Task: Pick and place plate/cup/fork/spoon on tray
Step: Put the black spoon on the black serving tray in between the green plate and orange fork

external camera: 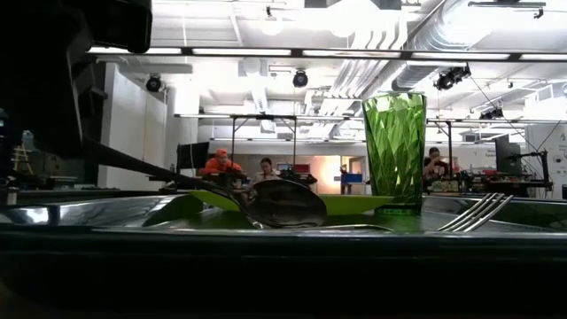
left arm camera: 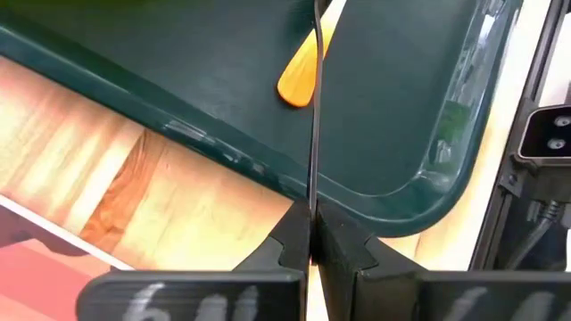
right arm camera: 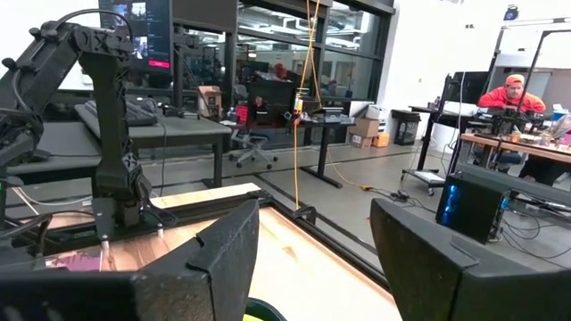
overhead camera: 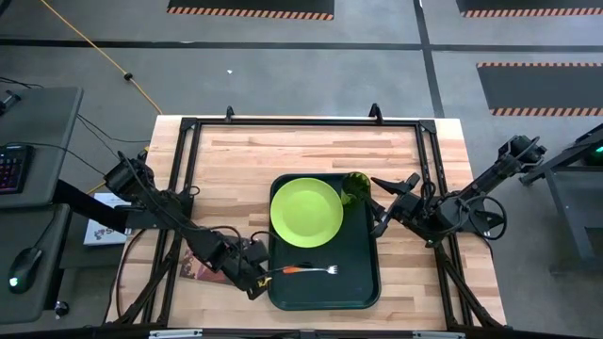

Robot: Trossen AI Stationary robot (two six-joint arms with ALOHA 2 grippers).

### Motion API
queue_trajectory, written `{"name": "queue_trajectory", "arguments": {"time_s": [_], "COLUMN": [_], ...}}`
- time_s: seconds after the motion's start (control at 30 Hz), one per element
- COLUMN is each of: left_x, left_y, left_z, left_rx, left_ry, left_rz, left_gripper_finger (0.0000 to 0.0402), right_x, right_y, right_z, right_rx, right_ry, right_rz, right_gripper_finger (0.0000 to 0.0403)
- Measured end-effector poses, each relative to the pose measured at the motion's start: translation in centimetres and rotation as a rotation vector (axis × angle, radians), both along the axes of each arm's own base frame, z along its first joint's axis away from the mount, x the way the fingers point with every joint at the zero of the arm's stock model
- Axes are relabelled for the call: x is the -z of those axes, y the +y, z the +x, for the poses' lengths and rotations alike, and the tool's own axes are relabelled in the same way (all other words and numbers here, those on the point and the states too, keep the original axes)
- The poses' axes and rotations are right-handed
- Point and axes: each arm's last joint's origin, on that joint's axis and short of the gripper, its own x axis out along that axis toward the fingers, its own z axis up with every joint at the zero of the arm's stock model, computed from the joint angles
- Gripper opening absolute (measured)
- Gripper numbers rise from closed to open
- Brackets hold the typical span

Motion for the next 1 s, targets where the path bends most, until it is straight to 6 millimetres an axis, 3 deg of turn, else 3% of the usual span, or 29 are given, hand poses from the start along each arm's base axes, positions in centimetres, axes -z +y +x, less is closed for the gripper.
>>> {"name": "queue_trajectory", "arguments": {"time_s": [0.37,0.57,0.87,1.0], "left_x": [-0.1,-1.3,-1.7,-1.3], "left_y": [-0.3,-0.6,1.8,2.5], "left_z": [-0.1,0.5,2.1,3.4], "left_rx": [-0.022,-0.002,-0.009,-0.007], "left_ry": [0.005,-0.036,-0.071,-0.101], "left_rz": [-0.037,0.014,0.167,0.155], "left_gripper_finger": [0.0,0.0,0.0,0.0], "right_x": [0.0,0.0,0.0,0.0], "right_y": [0.0,0.0,0.0,0.0], "right_z": [0.0,0.0,0.0,0.0], "right_rx": [0.0,0.0,-0.001,-0.004], "right_ry": [0.0,0.0,-0.006,-0.006], "right_rz": [0.0,0.0,0.008,0.007], "right_gripper_finger": [0.0209,0.0209,0.0209,0.0209]}}
